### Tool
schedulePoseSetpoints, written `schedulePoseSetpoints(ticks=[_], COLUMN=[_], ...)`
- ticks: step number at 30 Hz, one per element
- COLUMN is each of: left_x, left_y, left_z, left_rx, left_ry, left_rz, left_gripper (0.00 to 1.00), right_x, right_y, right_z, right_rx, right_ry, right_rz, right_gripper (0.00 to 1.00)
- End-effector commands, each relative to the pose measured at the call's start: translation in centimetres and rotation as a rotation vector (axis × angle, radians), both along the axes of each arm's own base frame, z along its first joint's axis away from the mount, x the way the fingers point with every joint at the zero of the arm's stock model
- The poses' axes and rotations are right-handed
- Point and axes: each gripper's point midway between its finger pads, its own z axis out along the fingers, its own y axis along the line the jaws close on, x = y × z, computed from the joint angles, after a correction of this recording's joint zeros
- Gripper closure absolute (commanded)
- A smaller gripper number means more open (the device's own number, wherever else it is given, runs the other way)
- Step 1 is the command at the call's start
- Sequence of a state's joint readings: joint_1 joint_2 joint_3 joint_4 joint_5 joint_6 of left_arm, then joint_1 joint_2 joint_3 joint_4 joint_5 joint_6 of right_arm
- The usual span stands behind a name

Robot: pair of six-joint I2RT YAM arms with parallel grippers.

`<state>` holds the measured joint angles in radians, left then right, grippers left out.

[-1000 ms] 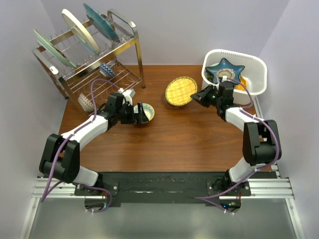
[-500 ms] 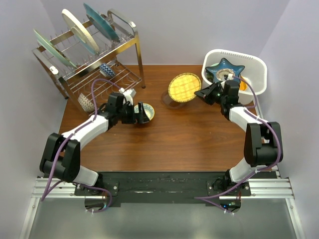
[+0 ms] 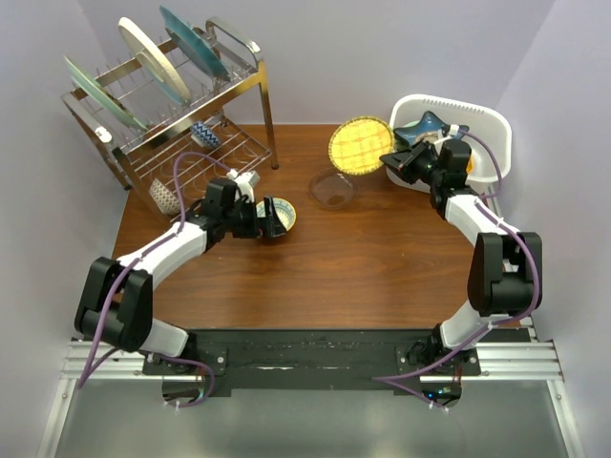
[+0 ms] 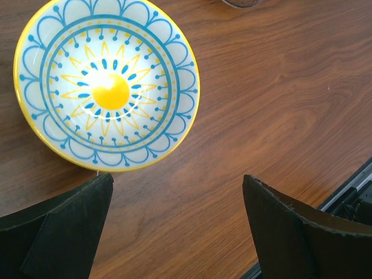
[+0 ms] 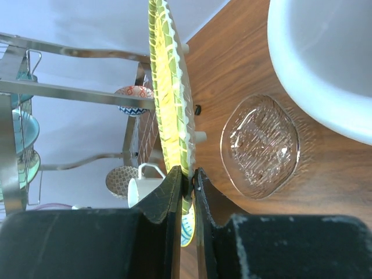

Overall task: Place the plates into the plastic bin on the countertop
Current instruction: Place the plate in the plastic bin.

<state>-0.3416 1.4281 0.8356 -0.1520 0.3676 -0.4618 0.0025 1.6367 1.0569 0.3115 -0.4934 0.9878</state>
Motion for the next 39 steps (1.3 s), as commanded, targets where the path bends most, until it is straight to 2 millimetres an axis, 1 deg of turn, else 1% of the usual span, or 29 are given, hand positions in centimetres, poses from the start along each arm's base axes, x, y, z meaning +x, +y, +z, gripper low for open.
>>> schedulePoseSetpoints(ticks=[1,8,9,11,12,14,15,17,18,19,21,23,29,35,39], left_x=[1.8,2.3,2.3,2.5,2.6,2.5,2.5,2.3,2.2,2.0,1.7,1.3,0.3,0.0,0.0], left_y=[-1.7,-3.1,-3.2,-3.4,-3.4,-3.7,-3.7,-3.8,-3.8,-3.8,-3.6,-3.4,-2.7,-2.1,-2.1], left_z=[1.8,2.1,2.0,1.9,2.0,2.0,2.0,2.2,2.2,2.3,2.4,2.5,2.2,2.1,2.0], left_rx=[-0.050,-0.081,-0.081,-0.080,-0.082,-0.086,-0.086,-0.091,-0.091,-0.091,-0.092,-0.095,-0.081,-0.061,-0.059], left_ry=[-0.053,-0.056,-0.057,-0.058,-0.060,-0.056,-0.056,-0.060,-0.060,-0.061,-0.065,-0.072,-0.064,-0.062,-0.058], left_rz=[-0.042,-0.081,-0.085,-0.089,-0.091,-0.097,-0.097,-0.106,-0.106,-0.105,-0.102,-0.097,-0.078,-0.057,-0.053], left_gripper=[0.02,0.02,0.02,0.02,0.02,0.02,0.02,0.02,0.02,0.02,0.02,0.02,0.02,0.02,0.02], right_x=[0.5,1.1,1.2,1.4,1.6,1.8,2.0,2.4,2.5,2.8,3.0,3.4,4.9,6.0,6.3], right_y=[-1.3,-4.1,-5.1,-6.1,-7.1,-8.1,-8.9,-9.6,-10.3,-10.7,-11.6,-12.2,-13.2,-14.6,-15.7], right_z=[5.7,6.9,7.1,7.3,7.4,7.5,7.3,7.1,6.9,6.5,6.5,6.0,5.6,5.4,4.7], right_rx=[0.020,0.012,0.009,0.009,0.008,0.000,-0.012,-0.013,-0.011,-0.007,0.003,0.009,0.015,0.030,0.027], right_ry=[-0.148,-0.166,-0.168,-0.171,-0.174,-0.170,-0.167,-0.164,-0.160,-0.152,-0.156,-0.147,-0.151,-0.155,-0.143], right_rz=[-0.004,-0.068,-0.091,-0.116,-0.139,-0.164,-0.184,-0.195,-0.210,-0.220,-0.239,-0.256,-0.290,-0.322,-0.351], right_gripper=[0.88,0.88,0.88,0.87,0.87,0.87,0.87,0.87,0.87,0.87,0.87,0.87,0.87,0.87,0.87])
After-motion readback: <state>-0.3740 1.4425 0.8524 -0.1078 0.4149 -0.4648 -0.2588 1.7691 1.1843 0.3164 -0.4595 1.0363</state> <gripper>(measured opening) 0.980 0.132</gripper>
